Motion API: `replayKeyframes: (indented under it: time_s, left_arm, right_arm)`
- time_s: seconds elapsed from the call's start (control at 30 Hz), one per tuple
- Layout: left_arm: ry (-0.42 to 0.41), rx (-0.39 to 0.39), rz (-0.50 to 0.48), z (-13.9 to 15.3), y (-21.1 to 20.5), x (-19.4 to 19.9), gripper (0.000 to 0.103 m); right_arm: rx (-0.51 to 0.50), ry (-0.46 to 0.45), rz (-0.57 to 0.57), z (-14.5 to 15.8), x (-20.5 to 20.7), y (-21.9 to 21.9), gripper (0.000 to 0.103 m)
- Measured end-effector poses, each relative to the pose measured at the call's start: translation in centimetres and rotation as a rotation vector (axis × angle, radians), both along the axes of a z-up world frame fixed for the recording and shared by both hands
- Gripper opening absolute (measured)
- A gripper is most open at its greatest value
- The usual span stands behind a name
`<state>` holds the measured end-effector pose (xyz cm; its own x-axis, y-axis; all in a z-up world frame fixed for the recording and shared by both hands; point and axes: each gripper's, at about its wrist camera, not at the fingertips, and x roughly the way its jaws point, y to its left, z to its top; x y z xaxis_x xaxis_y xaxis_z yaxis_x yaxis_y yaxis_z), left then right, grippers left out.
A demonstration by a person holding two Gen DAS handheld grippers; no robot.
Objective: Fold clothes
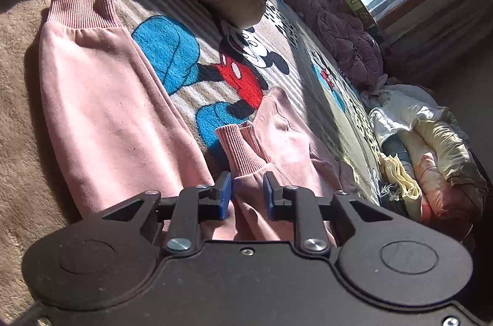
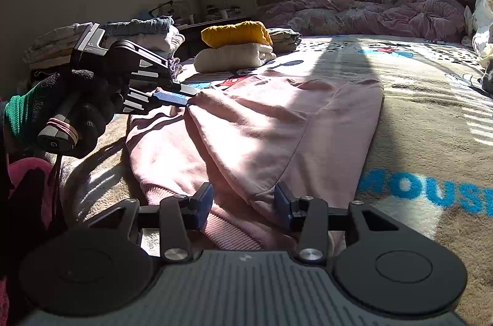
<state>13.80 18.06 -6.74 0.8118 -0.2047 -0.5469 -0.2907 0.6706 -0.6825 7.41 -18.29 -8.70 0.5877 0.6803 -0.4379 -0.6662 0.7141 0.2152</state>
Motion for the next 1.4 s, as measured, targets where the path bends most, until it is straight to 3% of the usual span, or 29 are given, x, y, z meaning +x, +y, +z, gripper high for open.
replayKeyframes:
  time_s: [0.13, 0.2, 0.27, 0.53, 0.8, 1.03, 1.4]
  left_arm:
    - [0.005, 0.014, 0.014, -0.3, -0.4, 0.3, 0.030]
    - [0.017, 0.023, 0.021, -0.4, -0.5, 0.5, 0.011]
    - [-0.019, 0.039, 0.023, 0.2, -0.9, 0.1, 0.006]
    - [-0.112, 0.060, -0.002, 5.0, -4.0, 1.3, 0.006]
    - [-0.146, 0.060, -0.068, 8.4, -9.1, 6.4, 0.005]
    - [-0.106, 0.088, -0.085, 7.8, -13.0, 11.4, 0.005]
    - [-0.069, 0.239, -0.164, 5.6, -19.2, 16.3, 0.005]
  right_arm:
    - [-0.001, 0.013, 0.003, -0.2, 0.2, -0.1, 0.046]
    - [0.000, 0.014, 0.001, -0.2, 0.1, 0.1, 0.046]
    - [0.003, 0.002, -0.009, -0.1, 0.0, 0.0, 0.046]
    - [0.037, 0.001, -0.021, 0.1, -0.1, -1.1, 0.047]
    - [0.015, -0.001, -0.025, -0.1, 0.0, -2.0, 0.048]
    - [0.017, 0.025, -0.026, -0.4, -0.1, -2.9, 0.048]
    - [0.116, 0.118, -0.026, -0.7, 0.8, -4.2, 0.048]
